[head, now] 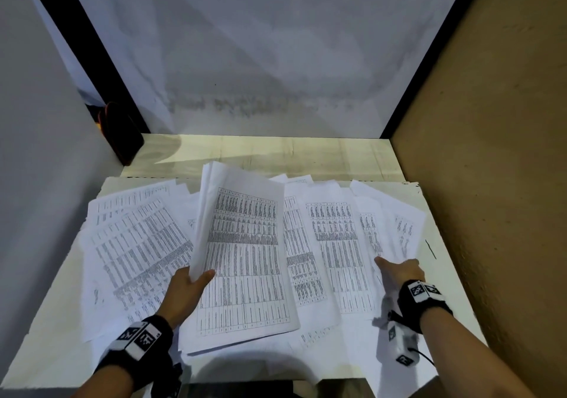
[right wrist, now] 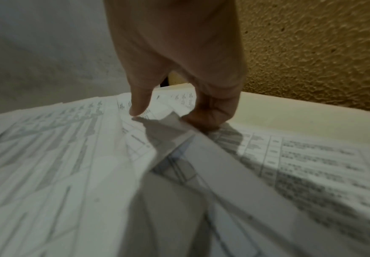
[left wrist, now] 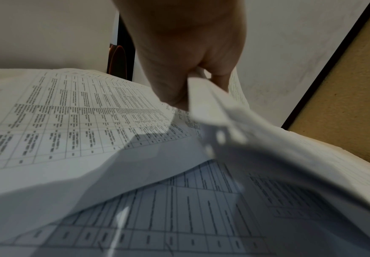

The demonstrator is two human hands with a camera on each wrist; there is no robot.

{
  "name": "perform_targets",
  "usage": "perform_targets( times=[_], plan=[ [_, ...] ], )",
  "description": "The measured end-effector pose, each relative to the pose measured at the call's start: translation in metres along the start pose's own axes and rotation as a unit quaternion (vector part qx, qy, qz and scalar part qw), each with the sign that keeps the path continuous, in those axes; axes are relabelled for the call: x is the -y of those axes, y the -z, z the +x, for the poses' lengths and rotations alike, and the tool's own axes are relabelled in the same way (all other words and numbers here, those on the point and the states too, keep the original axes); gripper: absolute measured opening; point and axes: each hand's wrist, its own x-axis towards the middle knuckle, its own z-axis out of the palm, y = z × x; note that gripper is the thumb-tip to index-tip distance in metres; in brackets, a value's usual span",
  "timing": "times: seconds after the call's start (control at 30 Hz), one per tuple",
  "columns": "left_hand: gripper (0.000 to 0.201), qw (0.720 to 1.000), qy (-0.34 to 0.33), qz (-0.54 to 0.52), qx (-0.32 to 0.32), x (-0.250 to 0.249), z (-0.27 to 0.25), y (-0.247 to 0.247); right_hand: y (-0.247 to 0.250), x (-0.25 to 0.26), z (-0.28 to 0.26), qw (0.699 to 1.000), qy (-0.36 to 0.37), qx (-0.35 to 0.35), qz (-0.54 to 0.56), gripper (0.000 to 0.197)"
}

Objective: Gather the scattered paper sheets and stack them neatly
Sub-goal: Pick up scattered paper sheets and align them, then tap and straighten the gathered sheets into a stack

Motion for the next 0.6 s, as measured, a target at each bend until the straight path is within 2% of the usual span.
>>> perform_targets(
  times=[0.07,0.2,0.33,0.37,0.5,0.6],
  plan=[
    [0.037,1.0,0.0,-0.003,-0.002,0.001,-0.001,-0.001,-0.004,-0.001,-0.003,1.0,0.003,0.011,0.008,0.08],
    [0.036,1.0,-0.007,-0.009,-0.004,0.002,-0.006,-0.001,-0.006,-0.005,-0.008,0.999,0.002,0.004,-0.049,0.081],
    [0.035,1.0,-0.01,-0.008,-0.001,0.004,-0.01,-0.002,-0.007,-0.004,-0.005,0.991,0.035,0.073,0.107,0.094],
    [0.036,1.0,-0.011,-0.009,-0.002,0.005,-0.01,-0.002,-0.006,-0.003,-0.008,0.987,0.042,0.101,0.115,0.093],
    [0.036,1.0,-0.022,-0.019,0.007,0.004,-0.016,-0.007,-0.012,0.003,-0.026,0.985,0.067,0.143,0.068,0.086],
    [0.039,0.999,-0.029,-0.02,0.012,0.003,-0.021,-0.009,-0.004,0.012,-0.034,0.985,0.113,0.124,0.034,0.068]
  ],
)
